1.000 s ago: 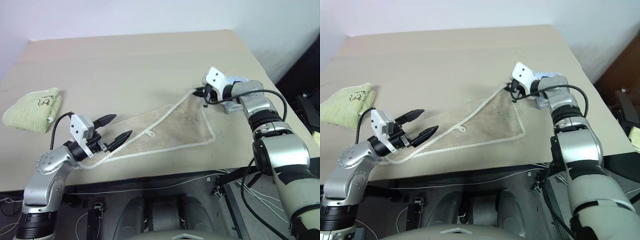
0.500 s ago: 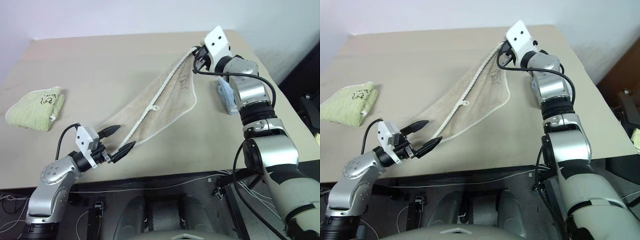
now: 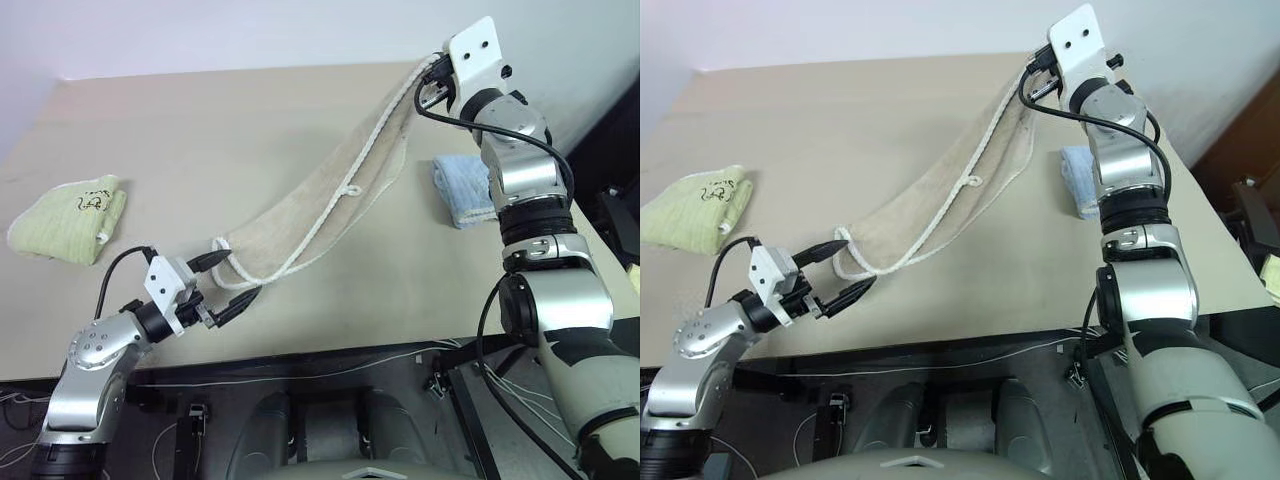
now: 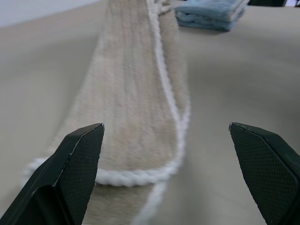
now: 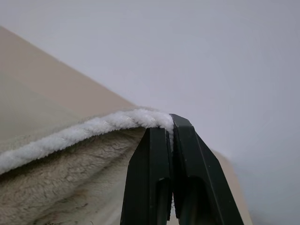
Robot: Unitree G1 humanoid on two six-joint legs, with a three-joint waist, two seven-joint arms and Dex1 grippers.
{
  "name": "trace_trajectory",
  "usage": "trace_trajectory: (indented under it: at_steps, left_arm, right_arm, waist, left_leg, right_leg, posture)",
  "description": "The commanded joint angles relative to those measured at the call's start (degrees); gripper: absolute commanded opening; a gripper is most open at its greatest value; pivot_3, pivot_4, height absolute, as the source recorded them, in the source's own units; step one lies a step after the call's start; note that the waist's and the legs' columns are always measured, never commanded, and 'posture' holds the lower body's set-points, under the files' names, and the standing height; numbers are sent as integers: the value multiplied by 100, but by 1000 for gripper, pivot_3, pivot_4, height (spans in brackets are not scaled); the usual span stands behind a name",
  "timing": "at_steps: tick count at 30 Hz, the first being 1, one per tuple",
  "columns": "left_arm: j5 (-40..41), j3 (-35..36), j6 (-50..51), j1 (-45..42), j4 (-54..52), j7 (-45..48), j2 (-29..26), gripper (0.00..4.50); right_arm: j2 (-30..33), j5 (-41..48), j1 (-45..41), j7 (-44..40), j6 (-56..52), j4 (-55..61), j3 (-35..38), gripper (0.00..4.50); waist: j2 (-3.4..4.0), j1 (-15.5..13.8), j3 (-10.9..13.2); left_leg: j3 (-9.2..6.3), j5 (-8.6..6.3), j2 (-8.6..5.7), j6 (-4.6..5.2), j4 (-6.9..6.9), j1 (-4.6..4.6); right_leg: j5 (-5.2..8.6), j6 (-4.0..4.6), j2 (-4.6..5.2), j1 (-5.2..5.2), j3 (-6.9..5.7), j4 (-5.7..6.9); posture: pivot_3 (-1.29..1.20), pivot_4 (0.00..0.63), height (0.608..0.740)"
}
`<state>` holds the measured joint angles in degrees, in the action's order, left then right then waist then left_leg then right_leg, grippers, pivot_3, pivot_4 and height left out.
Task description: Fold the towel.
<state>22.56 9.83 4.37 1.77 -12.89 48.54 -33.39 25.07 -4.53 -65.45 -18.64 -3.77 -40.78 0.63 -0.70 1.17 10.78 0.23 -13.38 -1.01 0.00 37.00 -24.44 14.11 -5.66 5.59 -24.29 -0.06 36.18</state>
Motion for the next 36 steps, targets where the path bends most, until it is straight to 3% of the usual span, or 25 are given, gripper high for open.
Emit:
trace_trajectory:
  at_steps: [1, 4, 16, 23, 36]
  left_arm:
    - [-219, -132, -184, -337, 202, 98, -125, 4500]
    - [-633, -458, -340, -636, 522, 247, -277, 4500]
    - [-630, -1006, -57, -1472, 824, 1106, -669, 4500]
    - [-1047, -1354, 104, -1818, 1123, 1257, -853, 4500]
    - [-1835, -1798, -857, -2454, 2735, 1333, -843, 4500]
  right_arm:
    - [-57, 51, 147, 85, -133, 501, 55, 10]
    - [-64, 86, 247, 87, -305, 677, 81, 10]
    - [-13, 130, 534, 248, -664, 1135, 184, 10]
    - [29, 179, 646, 313, -853, 1308, 245, 10]
    - [75, 158, 751, 445, -838, 1357, 329, 10]
  waist:
    - [0, -7, 0]
    - [1, -11, 1]
    - [3, 0, 2]
    - [3, -4, 3]
    - [3, -14, 2]
  left_leg:
    - [0, 0, -1, 0, 1, 0]
    - [3, 1, -6, 1, 1, -2]
    - [7, 1, -3, 3, 0, -2]
    - [7, 2, -2, 4, 3, -2]
    - [9, 3, 0, 5, 7, 3]
  right_leg:
    - [-1, -2, -1, 0, 0, 0]
    - [-3, -5, -4, 0, -1, -1]
    - [-3, -8, -13, -1, -1, 1]
    - [-3, -9, -17, 0, -2, 4]
    - [-3, -11, -22, 2, -1, 12]
  posture:
    - [0, 150, 740]
    - [0, 150, 740]
    - [0, 150, 740]
    - [0, 150, 740]
    - [0, 150, 740]
